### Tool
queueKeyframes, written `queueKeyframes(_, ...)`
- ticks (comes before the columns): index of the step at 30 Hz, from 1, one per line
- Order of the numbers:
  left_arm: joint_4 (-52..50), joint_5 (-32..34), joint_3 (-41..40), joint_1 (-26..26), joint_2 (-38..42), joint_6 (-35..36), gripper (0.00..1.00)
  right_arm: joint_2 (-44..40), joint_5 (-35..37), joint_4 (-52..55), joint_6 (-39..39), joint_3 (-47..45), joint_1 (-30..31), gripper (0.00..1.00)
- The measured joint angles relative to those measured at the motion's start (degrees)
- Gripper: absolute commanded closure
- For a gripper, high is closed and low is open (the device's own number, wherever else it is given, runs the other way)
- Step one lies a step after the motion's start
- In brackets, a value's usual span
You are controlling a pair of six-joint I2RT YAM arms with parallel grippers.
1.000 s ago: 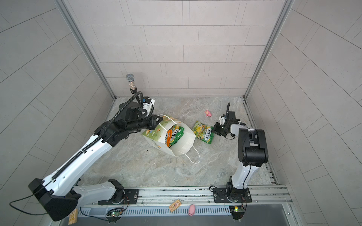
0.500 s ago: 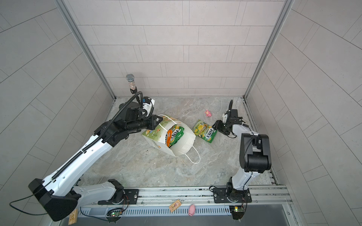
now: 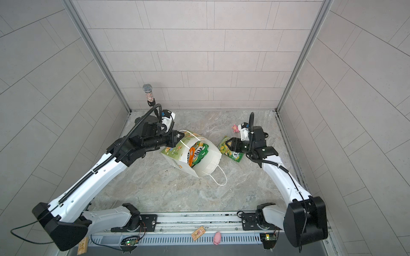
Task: Take the snacks out of the paper bag
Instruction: Place the snack at the middle-right of the table, then pick up the snack from the paper bag.
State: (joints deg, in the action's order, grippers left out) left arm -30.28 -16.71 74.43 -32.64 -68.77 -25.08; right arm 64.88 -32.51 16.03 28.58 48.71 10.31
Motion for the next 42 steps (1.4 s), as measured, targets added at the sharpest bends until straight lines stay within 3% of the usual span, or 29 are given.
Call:
queueKeyframes(5,0.0,0.0,0.0,0.0,0.0,0.0,1.0,-9.6,1.7,-6.9,5.4,-6.8,7.6,0.42)
queueKeyframes(8,0.0,0.0,0.0,0.0,0.0,0.0,1.0,-10.1,3.5,-10.9,8.2,-8.9,12.9,0.46)
queueKeyframes(19,0.0,0.0,0.0,0.0,0.0,0.0,1.0,0.7,10.9,-25.3,15.1,-11.6,27.5,0.61)
queueKeyframes(26,0.0,0.0,0.0,0.0,0.0,0.0,1.0,8.8,17.8,-33.3,18.8,-11.3,34.2,0.62)
queueKeyframes(35,0.0,0.0,0.0,0.0,0.0,0.0,1.0,16.5,24.5,-39.0,21.6,-8.5,36.6,0.62)
queueKeyframes(42,0.0,0.0,0.0,0.0,0.0,0.0,1.0,20.0,27.7,-41.8,23.5,-7.8,37.1,0.68)
